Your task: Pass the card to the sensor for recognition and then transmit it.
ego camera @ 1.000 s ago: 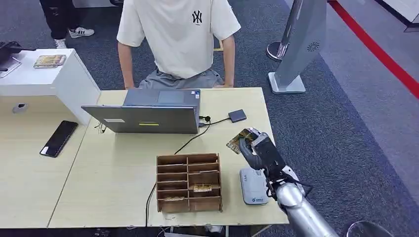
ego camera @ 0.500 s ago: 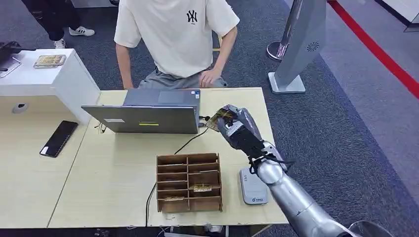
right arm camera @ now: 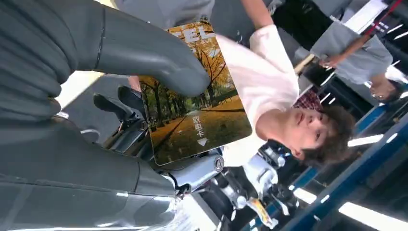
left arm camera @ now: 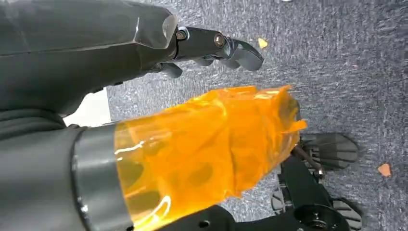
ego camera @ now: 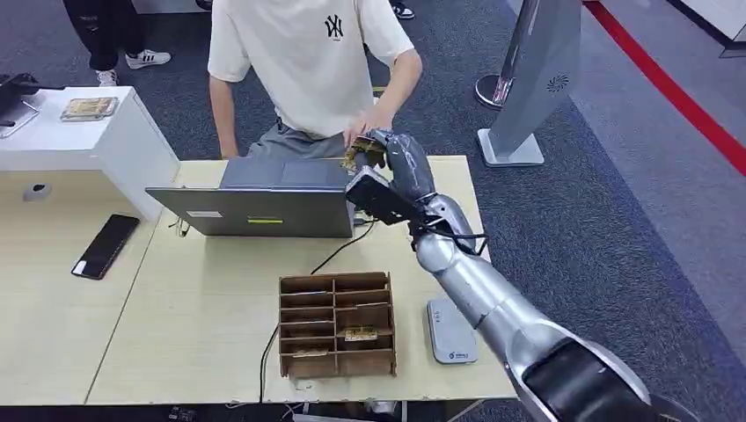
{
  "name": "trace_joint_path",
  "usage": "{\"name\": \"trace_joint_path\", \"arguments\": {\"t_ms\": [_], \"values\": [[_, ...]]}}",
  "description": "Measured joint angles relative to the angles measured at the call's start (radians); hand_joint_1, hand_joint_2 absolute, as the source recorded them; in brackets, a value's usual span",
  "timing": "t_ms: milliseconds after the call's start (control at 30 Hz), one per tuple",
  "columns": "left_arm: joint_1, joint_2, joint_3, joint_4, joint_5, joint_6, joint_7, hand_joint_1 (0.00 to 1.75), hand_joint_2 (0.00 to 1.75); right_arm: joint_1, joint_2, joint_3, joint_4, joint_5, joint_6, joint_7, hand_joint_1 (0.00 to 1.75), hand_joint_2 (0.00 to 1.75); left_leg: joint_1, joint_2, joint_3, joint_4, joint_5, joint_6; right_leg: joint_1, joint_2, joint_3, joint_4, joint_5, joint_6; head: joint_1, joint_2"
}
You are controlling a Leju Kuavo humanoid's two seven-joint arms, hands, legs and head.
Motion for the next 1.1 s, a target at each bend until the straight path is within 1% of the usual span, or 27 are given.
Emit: {"name": "trace_joint_path", "arguments": {"t_ms": [167,267,500,700,733,767,800,833,867,900,933,967,1100], "values": [[-0.004,0.0,0.0,0.0,-0.025,0.001,0.012,0.0,0.0,-0.078,0.037,0.002,0.113,0.037,-0.066,0.005,1.75,1.75,0.0,0.0,0.0,0.0,0.0,0.0,0.0,0.0,0.0,0.0,0.0,0.0,0.0,0.0],[-0.008,0.0,0.0,0.0,-0.042,0.003,0.016,0.0,0.0,-0.119,0.054,0.002,0.181,0.063,-0.101,0.022,1.75,1.75,0.0,0.0,0.0,0.0,0.0,0.0,0.0,0.0,0.0,0.0,0.0,0.0,0.0,0.0],[-0.016,0.0,0.0,0.0,-0.059,0.008,0.03,0.0,0.0,-0.179,0.082,0.005,0.311,0.11,-0.135,0.045,1.75,1.75,0.0,0.0,0.0,0.0,0.0,0.0,0.0,0.0,0.0,0.0,0.0,0.0,0.001,0.0],[-0.017,0.0,0.0,0.0,-0.065,0.009,0.033,0.0,0.0,-0.193,0.091,0.017,0.369,0.181,-0.16,0.066,1.75,1.75,0.0,0.0,0.0,0.0,0.0,0.0,0.0,0.0,0.0,0.0,0.0,0.0,0.0,0.0],[-0.017,0.0,0.0,0.0,-0.066,0.01,0.033,0.0,0.0,-0.193,0.091,0.022,0.376,0.191,-0.164,0.071,1.45,1.75,0.0,0.0,0.0,0.0,0.0,0.0,0.0,0.0,0.0,0.0,0.0,0.0,0.0,0.0],[-0.017,0.0,0.0,0.0,-0.067,0.01,0.033,0.0,0.0,-0.194,0.091,0.028,0.382,0.203,-0.166,0.078,0.94,1.75,0.0,0.0,0.0,0.0,0.0,0.0,0.0,0.0,0.0,0.0,0.0,0.0,0.0,0.0],[-0.017,0.0,0.0,0.0,-0.068,0.01,0.033,0.0,0.0,-0.194,0.091,0.034,0.391,0.213,-0.167,0.085,0.94,1.75,0.0,0.0,0.0,0.0,0.0,0.0,0.0,0.0,0.0,0.0,0.0,0.0,0.0,0.0],[-0.017,0.0,0.0,0.0,-0.069,0.01,0.033,0.0,0.0,-0.194,0.091,0.039,0.399,0.224,-0.168,0.091,0.65,1.75,0.0,0.0,0.0,0.0,0.0,0.0,0.0,0.0,0.0,0.0,0.0,0.0,0.0,0.0],[-0.017,0.0,0.0,0.0,-0.069,0.01,0.033,0.0,0.0,-0.194,0.091,0.042,0.404,0.235,-0.169,0.098,0.42,1.75,0.0,0.0,0.0,0.0,0.0,0.0,0.0,0.0,0.0,0.0,0.0,0.0,0.0,0.0],[-0.017,0.0,0.0,0.0,-0.071,0.01,0.033,0.0,0.0,-0.194,0.091,0.047,0.411,0.246,-0.172,0.105,0.26,1.75,0.0,0.0,0.0,0.0,0.0,0.0,0.0,0.0,0.0,0.0,0.0,0.0,0.0,0.0],[-0.017,0.0,0.0,0.0,-0.073,0.01,0.033,0.0,0.0,-0.194,0.091,0.053,0.417,0.256,-0.174,0.111,0.05,1.75,0.0,0.0,0.0,0.0,0.0,0.0,0.0,0.0,0.0,0.0,0.0,0.0,0.0,0.0],[-0.017,0.0,0.0,0.0,-0.074,0.01,0.033,0.0,0.0,-0.194,0.091,0.059,0.422,0.262,-0.174,0.114,0.0,1.75,0.0,0.0,0.0,0.0,0.0,0.0,0.0,0.0,0.0,0.0,0.0,0.0,0.0,0.0],[-0.016,0.0,0.0,0.0,-0.076,0.01,0.033,0.0,0.0,-0.193,0.091,0.073,0.439,0.29,-0.176,0.129,0.0,1.75,0.0,0.0,0.0,0.0,0.0,0.0,0.0,0.0,0.0,0.0,0.0,0.0,0.0,0.0]]}}
